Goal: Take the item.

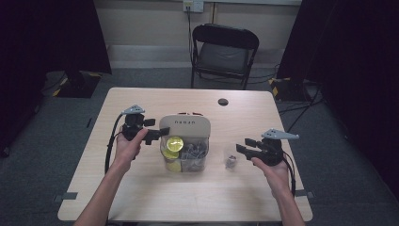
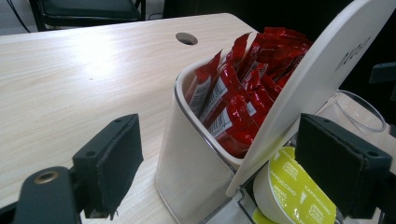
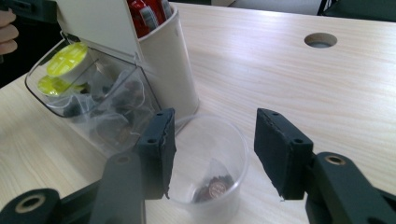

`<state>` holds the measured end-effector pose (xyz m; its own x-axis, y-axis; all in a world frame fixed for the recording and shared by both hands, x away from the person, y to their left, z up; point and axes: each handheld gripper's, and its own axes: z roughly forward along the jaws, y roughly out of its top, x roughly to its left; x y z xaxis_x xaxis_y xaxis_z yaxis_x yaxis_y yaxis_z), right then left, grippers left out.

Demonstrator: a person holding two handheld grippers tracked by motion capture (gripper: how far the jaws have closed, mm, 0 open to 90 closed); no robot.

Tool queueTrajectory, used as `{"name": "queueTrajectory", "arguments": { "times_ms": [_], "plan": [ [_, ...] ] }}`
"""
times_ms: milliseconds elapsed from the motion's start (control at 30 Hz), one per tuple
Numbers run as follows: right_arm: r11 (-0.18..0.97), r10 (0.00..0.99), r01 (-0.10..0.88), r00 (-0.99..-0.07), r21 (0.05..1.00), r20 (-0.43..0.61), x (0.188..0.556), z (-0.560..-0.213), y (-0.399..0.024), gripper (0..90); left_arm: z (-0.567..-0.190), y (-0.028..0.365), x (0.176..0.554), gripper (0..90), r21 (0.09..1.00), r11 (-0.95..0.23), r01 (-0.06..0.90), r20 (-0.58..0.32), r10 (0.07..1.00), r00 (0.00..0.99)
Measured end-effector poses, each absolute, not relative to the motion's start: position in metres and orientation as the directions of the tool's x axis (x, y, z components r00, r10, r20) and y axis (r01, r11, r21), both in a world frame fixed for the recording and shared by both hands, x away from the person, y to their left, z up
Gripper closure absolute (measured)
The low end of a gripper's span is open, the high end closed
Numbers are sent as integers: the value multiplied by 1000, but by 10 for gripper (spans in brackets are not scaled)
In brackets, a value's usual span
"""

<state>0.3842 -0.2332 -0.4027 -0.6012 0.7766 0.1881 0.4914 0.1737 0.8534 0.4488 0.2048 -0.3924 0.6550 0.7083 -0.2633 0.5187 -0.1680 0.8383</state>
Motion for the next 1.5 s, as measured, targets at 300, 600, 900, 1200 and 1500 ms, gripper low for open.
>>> {"name": "queueTrajectory", "arguments": {
  "times_ms": [300, 600, 900, 1200, 1500],
  "plan": [
    [169, 803, 507, -568, 845, 180, 372, -411, -249, 468, -392, 205, 448, 153, 840, -160, 518, -269, 707, 654],
    [188, 832, 539, -532, 821, 159, 363, -424, -263, 438, -391, 208, 446, 155, 842, -150, 518, -271, 714, 646],
    [234, 866, 614, -484, 754, 125, 361, -461, -271, 348, -390, 209, 445, 156, 843, -151, 516, -271, 710, 650],
    [272, 892, 652, -447, 708, 70, 371, -479, -266, 272, -383, 219, 442, 159, 852, -126, 508, -282, 707, 648],
    [308, 904, 659, -428, 687, 6, 370, -492, -266, 230, -381, 232, 449, 147, 855, -79, 513, -311, 714, 628]
  ]
}}
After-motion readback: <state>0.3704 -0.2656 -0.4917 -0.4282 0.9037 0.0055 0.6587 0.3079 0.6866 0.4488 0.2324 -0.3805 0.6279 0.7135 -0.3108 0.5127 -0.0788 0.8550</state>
